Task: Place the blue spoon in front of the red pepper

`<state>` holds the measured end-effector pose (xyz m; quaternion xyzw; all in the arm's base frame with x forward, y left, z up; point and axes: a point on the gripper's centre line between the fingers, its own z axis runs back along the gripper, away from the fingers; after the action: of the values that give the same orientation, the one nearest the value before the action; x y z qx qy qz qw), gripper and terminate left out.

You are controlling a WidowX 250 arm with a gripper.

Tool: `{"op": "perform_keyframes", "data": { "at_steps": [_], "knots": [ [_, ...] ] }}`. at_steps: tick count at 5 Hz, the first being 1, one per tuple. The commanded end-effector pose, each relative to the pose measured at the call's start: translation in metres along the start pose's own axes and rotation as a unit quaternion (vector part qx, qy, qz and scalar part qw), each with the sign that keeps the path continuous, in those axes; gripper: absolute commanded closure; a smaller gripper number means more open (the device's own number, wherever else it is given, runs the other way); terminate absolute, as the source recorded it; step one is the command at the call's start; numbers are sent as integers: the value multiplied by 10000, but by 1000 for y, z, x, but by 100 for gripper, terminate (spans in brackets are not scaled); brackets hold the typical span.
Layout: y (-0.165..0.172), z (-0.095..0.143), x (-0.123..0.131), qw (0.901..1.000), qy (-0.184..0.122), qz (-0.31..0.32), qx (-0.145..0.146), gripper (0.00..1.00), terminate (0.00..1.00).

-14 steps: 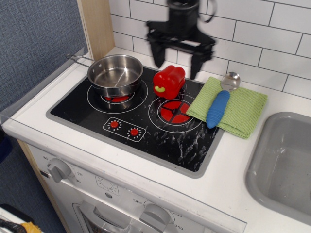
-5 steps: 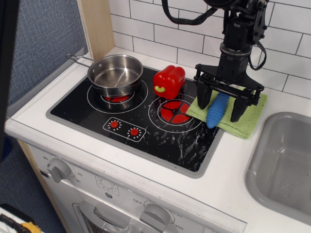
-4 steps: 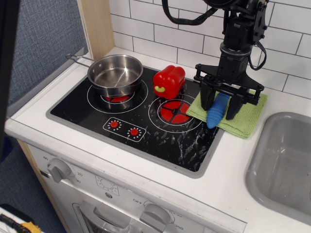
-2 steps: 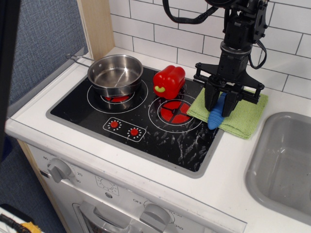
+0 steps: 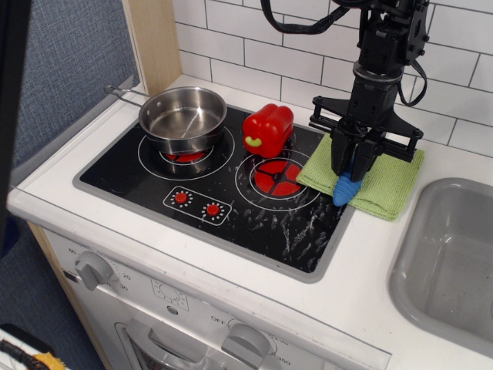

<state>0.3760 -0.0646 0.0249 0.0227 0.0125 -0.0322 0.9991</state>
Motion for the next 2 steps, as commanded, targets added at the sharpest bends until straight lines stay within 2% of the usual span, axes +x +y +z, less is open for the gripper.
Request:
{"op": "perform_keyframes", "data": {
  "at_steps": [1, 2],
  "knots": [
    [-2, 15, 3, 9999, -170, 20, -17, 0, 0],
    [-3, 12, 4, 9999, -128, -1, 18, 0, 0]
  ]
}}
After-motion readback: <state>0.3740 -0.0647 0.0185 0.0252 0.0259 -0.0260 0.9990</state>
